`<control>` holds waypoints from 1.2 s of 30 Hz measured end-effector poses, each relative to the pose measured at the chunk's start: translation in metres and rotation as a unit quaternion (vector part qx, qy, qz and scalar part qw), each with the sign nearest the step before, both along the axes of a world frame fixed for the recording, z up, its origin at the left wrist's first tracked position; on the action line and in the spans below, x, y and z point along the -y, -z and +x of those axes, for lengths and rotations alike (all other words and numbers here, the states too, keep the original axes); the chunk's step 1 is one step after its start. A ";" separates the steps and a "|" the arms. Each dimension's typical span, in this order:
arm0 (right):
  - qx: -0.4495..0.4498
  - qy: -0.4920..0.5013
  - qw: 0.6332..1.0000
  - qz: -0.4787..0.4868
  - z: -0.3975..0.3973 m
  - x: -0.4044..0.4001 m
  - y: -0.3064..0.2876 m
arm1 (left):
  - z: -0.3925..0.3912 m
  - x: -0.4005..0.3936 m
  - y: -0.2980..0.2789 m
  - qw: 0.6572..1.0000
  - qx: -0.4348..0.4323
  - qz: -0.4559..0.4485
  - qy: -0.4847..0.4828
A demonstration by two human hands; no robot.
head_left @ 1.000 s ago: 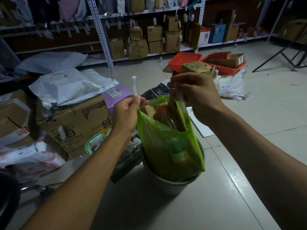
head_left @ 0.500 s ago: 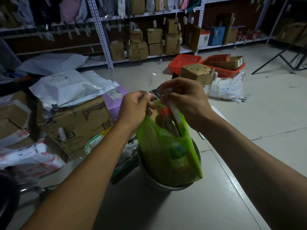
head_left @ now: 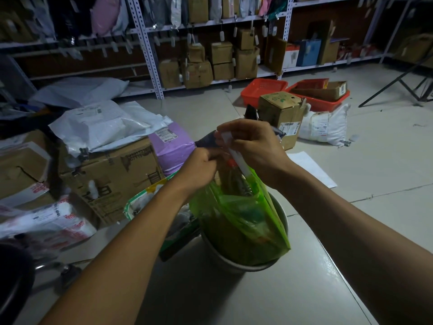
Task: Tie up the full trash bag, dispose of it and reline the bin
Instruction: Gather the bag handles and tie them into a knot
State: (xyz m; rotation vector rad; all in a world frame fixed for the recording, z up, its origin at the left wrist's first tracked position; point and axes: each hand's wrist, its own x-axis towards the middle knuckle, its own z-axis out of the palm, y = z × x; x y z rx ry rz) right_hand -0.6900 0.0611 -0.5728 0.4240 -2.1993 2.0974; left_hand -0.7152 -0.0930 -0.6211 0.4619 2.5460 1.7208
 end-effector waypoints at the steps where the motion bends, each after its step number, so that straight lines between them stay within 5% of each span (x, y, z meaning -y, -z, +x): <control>1: 0.003 -0.004 1.000 0.010 0.000 0.001 0.002 | 0.001 0.002 -0.001 1.000 0.023 0.010 0.003; 6: 0.028 -0.059 0.998 0.006 0.000 0.009 0.005 | 0.009 0.009 -0.003 0.992 0.062 0.078 0.080; 14: 0.018 -0.083 0.994 0.064 -0.002 0.012 0.011 | 0.008 0.005 0.009 0.998 -0.002 0.061 -0.033; 27: -0.090 0.077 0.971 0.209 -0.010 -0.004 0.036 | 0.009 0.026 0.014 0.996 0.021 0.031 -0.080; 36: -0.041 0.126 0.971 0.198 -0.016 -0.004 0.049 | 0.013 0.026 0.011 0.990 0.060 0.119 -0.051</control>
